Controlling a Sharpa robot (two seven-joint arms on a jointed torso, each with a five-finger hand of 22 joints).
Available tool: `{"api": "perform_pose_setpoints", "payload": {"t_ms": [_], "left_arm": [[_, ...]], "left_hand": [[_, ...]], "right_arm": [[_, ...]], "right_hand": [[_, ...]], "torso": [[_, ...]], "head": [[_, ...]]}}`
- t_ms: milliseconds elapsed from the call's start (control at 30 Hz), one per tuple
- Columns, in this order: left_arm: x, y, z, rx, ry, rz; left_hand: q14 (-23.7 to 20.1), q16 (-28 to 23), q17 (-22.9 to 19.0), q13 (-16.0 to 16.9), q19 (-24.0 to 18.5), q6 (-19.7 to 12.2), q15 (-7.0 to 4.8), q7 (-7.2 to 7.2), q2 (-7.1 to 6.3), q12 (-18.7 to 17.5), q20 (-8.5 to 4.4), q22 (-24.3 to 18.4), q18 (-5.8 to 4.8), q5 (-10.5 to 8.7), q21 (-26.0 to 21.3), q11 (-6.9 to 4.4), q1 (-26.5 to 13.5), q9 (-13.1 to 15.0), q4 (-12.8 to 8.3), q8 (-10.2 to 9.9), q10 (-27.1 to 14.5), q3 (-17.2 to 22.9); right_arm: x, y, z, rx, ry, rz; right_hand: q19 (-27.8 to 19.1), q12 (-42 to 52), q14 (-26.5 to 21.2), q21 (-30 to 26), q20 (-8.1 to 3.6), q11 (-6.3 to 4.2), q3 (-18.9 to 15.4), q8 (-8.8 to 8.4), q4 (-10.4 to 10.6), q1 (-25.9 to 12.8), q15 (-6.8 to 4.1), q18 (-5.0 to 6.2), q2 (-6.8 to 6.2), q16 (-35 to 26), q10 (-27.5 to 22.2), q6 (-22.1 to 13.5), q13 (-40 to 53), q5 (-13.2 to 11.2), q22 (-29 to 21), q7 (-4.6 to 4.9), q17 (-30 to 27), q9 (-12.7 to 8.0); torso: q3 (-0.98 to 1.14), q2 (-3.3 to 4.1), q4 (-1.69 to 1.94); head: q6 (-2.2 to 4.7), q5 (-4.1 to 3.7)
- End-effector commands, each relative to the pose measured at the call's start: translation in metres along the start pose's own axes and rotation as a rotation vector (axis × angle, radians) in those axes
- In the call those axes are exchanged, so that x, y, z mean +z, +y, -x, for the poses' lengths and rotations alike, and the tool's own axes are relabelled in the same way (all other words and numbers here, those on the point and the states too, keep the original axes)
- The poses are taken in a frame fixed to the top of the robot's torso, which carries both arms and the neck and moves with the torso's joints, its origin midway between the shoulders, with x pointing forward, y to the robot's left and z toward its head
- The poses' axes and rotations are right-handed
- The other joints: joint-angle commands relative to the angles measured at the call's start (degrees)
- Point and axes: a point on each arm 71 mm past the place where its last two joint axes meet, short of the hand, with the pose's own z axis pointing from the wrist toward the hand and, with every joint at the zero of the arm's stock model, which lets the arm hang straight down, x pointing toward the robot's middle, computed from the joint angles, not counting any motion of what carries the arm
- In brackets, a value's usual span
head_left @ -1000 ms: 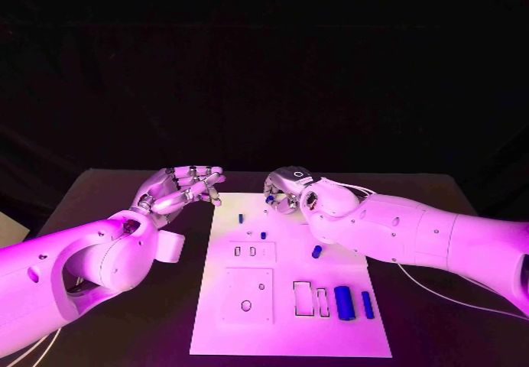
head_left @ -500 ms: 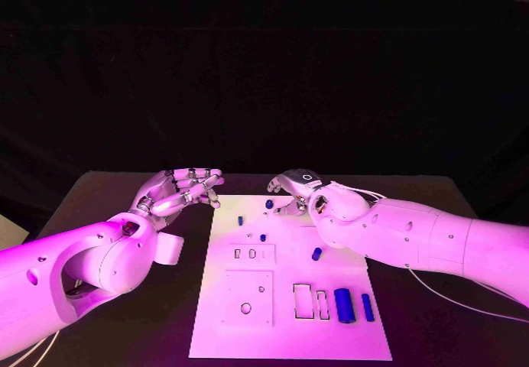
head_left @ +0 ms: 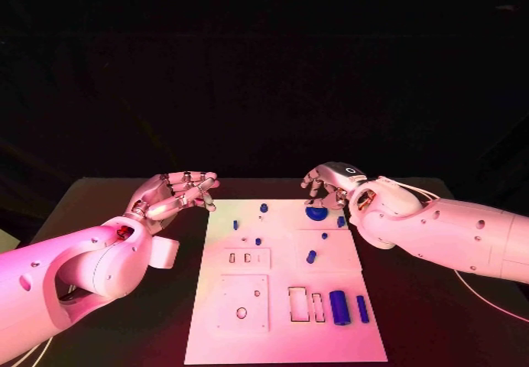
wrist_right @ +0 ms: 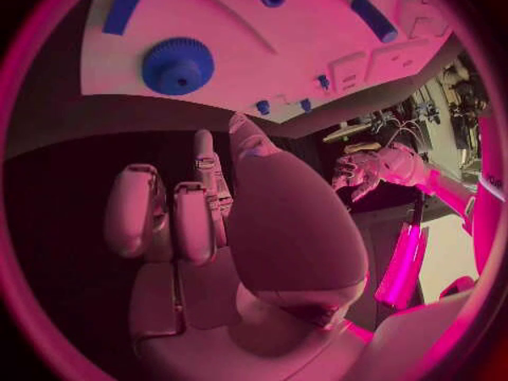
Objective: Assemble the parts on the task board
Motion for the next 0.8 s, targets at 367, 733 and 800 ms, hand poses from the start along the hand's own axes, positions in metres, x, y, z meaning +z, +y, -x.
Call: {"api": "perform_pose_setpoints", "payload": {"t_ms": [367, 733, 800], "left_arm": [[0.002, 0.0, -0.002, -0.01, 0.016, -0.005], [0.003, 0.001, -0.001, -0.009, 0.014, -0.005], [0.003, 0.001, -0.001, -0.009, 0.013, -0.005]], "left_hand": [[-0.52, 0.34, -0.05, 0.01, -0.37, -0.3, -0.07, -0.1, -0.01, 0.13, 0.12, 0.05, 0.17, -0.23, 0.39, -0.12, 0.45, 0.1, 0.01, 0.0, -0.33, 0.26], [-0.52, 0.34, -0.05, 0.01, -0.37, -0.3, -0.07, -0.1, -0.01, 0.13, 0.12, 0.05, 0.17, -0.23, 0.39, -0.12, 0.45, 0.1, 0.01, 0.0, -0.33, 0.26], [-0.52, 0.34, -0.05, 0.01, -0.37, -0.3, -0.07, -0.1, -0.01, 0.13, 0.12, 0.05, 0.17, -0.23, 0.39, -0.12, 0.45, 0.1, 0.01, 0.0, -0.33, 0.26]], "right_arm": [[-0.007, -0.035, -0.007, 0.121, 0.178, -0.141], [-0.004, -0.032, -0.023, 0.123, 0.231, -0.15], [-0.003, -0.032, -0.025, 0.121, 0.231, -0.152]], "right_hand": [[5.28, 69.27, 5.1, 11.96, 1.8, 1.39, -3.1, 5.3, 0.09, -3.74, 1.59, -3.21, -0.8, 8.05, 14.03, -3.5, 77.93, 0.19, 14.35, 1.51, 20.04, 1.67], [6.14, 70.35, 5.42, 13.68, 2.03, 1.57, -2.59, 6.07, 0.03, -3.76, 1.82, -3.67, -0.48, 8.48, 15.62, -3.81, 79.71, 1.56, 16.35, 1.63, 21.67, 1.69], [6.2, 70.35, 5.44, 13.78, 2.04, 1.57, -2.5, 6.14, 0.02, -3.71, 1.82, -3.7, -0.4, 8.51, 15.62, -3.76, 79.71, 1.66, 16.47, 1.63, 21.78, 1.7]], "torso": [[0.17, 0.07, -0.16], [0.15, 0.05, -0.09], [0.13, 0.0, -0.2]], "head": [[-0.11, -0.12], [-0.61, 0.09], [-0.65, 0.13]]}}
